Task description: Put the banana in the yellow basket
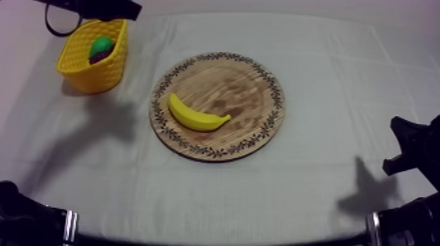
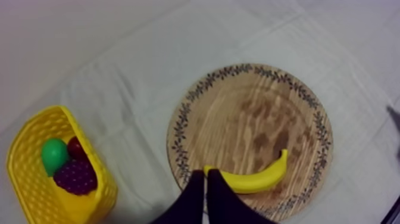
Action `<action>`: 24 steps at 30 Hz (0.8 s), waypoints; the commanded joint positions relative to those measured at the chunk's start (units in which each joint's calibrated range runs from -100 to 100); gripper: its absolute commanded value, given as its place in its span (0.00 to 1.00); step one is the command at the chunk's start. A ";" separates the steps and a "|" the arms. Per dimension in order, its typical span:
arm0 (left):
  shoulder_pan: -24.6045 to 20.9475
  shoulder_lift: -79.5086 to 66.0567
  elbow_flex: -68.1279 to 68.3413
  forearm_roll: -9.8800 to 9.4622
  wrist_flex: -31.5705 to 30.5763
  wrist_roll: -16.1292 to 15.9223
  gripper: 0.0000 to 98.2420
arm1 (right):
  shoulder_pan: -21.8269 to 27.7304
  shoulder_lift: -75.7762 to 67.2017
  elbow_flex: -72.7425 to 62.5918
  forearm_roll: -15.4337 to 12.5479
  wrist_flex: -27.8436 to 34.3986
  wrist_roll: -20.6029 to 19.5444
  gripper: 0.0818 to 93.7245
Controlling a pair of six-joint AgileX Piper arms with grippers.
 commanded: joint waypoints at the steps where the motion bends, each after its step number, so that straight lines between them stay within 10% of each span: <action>1: 0.38 0.96 0.14 0.01 -0.07 0.65 0.00 | 0.00 0.00 -0.05 -0.01 0.00 0.00 0.00; 7: 1.25 3.83 0.21 -0.35 0.04 4.15 0.00 | 0.00 0.00 -0.05 -0.01 0.00 0.00 0.00; 14: 2.02 7.41 -1.33 -1.02 3.15 19.28 0.00 | 0.00 0.00 -0.05 -0.01 0.00 0.00 0.00; 24: -0.67 9.98 0.09 6.55 13.10 30.42 0.00 | 0.00 0.00 -0.05 -0.01 0.00 0.00 0.00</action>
